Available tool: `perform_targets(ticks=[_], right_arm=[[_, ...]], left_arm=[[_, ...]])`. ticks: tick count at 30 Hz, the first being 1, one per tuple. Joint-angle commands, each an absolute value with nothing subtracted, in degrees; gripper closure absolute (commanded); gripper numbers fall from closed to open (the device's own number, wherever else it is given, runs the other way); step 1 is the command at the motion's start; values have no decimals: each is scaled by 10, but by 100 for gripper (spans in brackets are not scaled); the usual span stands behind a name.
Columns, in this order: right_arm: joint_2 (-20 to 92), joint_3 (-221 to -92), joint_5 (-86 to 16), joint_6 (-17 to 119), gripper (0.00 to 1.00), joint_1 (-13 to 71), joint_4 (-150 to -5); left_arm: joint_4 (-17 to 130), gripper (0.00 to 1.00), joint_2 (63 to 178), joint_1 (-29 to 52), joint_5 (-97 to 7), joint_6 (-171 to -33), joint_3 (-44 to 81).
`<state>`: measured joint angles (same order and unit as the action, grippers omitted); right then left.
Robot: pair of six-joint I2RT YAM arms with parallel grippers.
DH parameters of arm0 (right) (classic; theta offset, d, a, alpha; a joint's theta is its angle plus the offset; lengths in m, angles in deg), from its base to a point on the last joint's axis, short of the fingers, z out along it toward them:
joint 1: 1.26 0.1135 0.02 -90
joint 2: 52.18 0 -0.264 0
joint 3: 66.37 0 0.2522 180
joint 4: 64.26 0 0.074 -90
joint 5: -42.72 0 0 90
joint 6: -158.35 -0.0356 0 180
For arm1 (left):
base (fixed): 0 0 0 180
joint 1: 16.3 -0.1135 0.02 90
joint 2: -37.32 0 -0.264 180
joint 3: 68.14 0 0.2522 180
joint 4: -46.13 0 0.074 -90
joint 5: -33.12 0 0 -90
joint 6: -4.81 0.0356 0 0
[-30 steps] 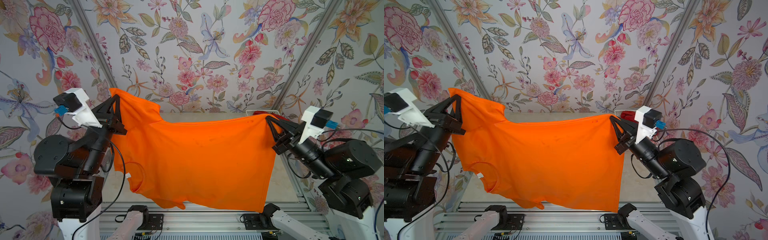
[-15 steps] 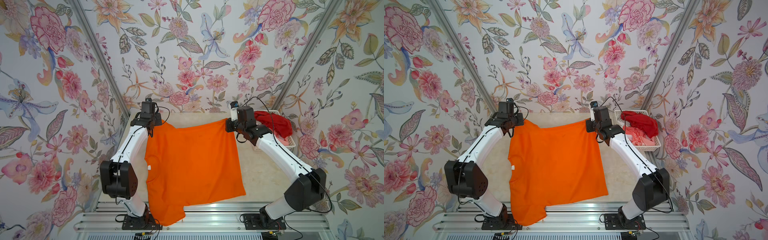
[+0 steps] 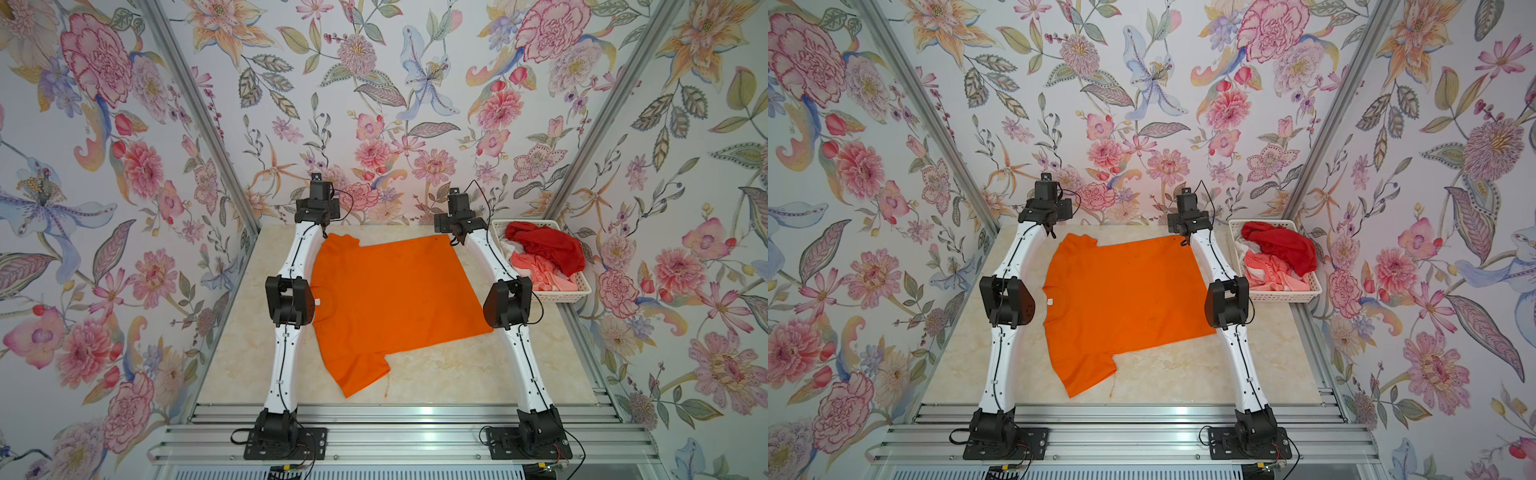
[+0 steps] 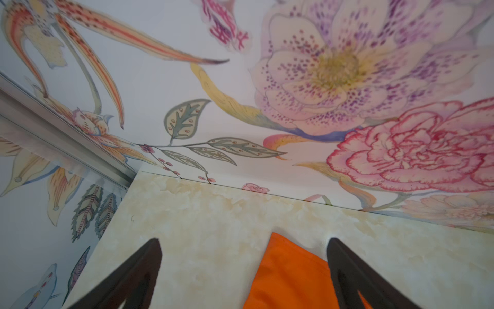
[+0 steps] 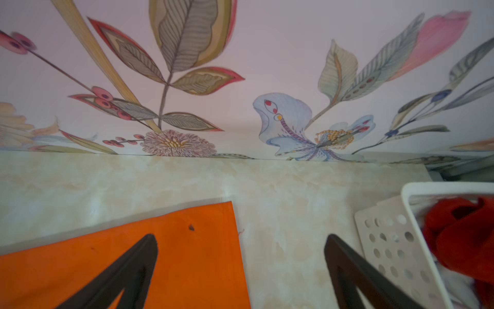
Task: Fold and stack t-shirts
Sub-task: Flatten out the T-shirt at the center of the board, then fold the T-shirt.
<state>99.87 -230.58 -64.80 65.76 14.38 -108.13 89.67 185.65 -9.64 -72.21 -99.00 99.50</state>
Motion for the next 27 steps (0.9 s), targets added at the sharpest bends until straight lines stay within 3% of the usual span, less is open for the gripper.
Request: perform_targets(ticks=[1, 6, 11, 14, 19, 22, 27], right_arm=[[876, -2252, -672, 656, 0, 136, -1011], [784, -2151, -653, 651, 0, 152, -1029], [562, -1786, -667, 626, 0, 182, -877], [419, -1576, -594, 536, 1, 165, -827], [226, -1325, -481, 455, 4, 135, -823], [176, -1255, -373, 408, 6, 105, -855], [128, -1160, -290, 321, 7, 84, -847]], left_arm=[[900, 2, 1778, -96, -770, -949, 993], [901, 1, 1625, -71, -675, -965, 780], [865, 2, 1454, -69, -461, -1123, 460], [753, 2, 1347, -69, -389, -1201, 243], [691, 2, 1173, -59, -369, -1281, -29], [692, 2, 1089, -57, -364, -1337, -153], [695, 2, 980, -50, -313, -1415, -283]])
